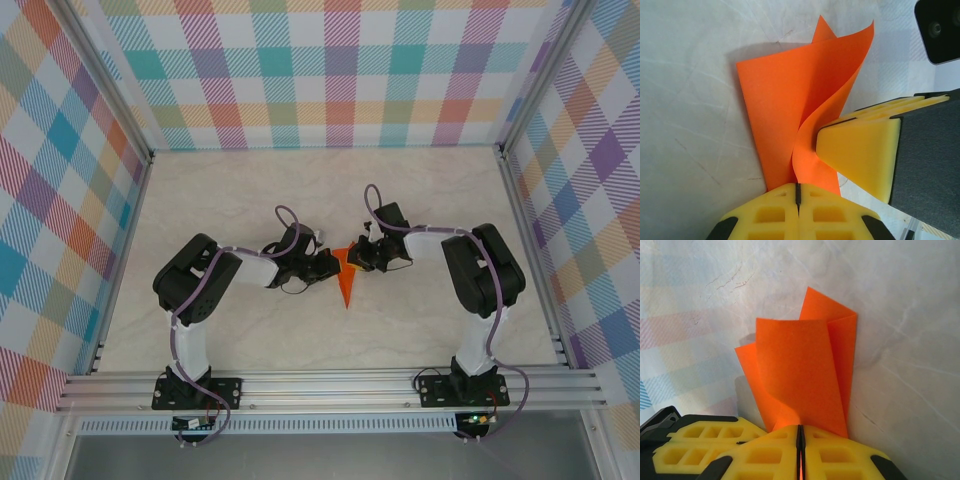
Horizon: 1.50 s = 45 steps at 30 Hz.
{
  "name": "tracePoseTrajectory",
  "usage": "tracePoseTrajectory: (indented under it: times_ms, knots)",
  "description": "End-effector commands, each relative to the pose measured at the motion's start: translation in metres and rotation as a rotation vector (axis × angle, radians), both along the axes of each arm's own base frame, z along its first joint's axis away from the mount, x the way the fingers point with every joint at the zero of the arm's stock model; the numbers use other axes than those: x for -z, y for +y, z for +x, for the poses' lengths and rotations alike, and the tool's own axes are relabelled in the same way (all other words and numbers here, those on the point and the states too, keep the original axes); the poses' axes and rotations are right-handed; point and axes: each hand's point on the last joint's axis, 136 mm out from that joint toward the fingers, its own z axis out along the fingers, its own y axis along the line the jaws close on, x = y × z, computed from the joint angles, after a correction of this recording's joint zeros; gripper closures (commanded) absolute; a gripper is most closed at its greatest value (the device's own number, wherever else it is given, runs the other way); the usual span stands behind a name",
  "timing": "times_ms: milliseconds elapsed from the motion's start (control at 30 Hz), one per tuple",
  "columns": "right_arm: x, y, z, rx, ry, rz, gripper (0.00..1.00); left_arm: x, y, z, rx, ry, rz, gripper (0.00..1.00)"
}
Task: Fold a paper plane with a square sheet of paper (fold left side to right side)
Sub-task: Fold the wing for the fifth time at the center of the table.
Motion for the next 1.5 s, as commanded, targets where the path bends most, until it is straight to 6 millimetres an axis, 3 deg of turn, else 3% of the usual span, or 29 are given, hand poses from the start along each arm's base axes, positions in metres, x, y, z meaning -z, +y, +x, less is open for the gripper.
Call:
tracePoseTrajectory:
  times_ms: [0, 533, 833, 1200, 1467]
  knots:
    - [0.012, -0.003, -0.004, -0.022, 0.028, -0.053, 0.89, 0.018, 0.023, 0.000, -0.040, 0.011, 0.101, 1.00]
    - [0.035, -0.017, -0.024, -0.035, 0.109, -0.146, 0.89, -0.047, 0.025, -0.014, 0.006, -0.088, 0.040, 0.77]
    - [0.032, -0.016, -0.022, -0.037, 0.096, -0.144, 0.89, -0.076, -0.023, -0.053, 0.169, -0.099, -0.056, 0.82]
    - [0.032, -0.016, -0.022, -0.040, 0.096, -0.153, 0.89, -0.046, -0.038, -0.064, 0.205, -0.041, -0.011, 0.84]
    - [0.031, -0.017, -0.021, -0.041, 0.092, -0.159, 0.89, -0.018, -0.027, -0.069, 0.183, 0.005, 0.057, 0.86]
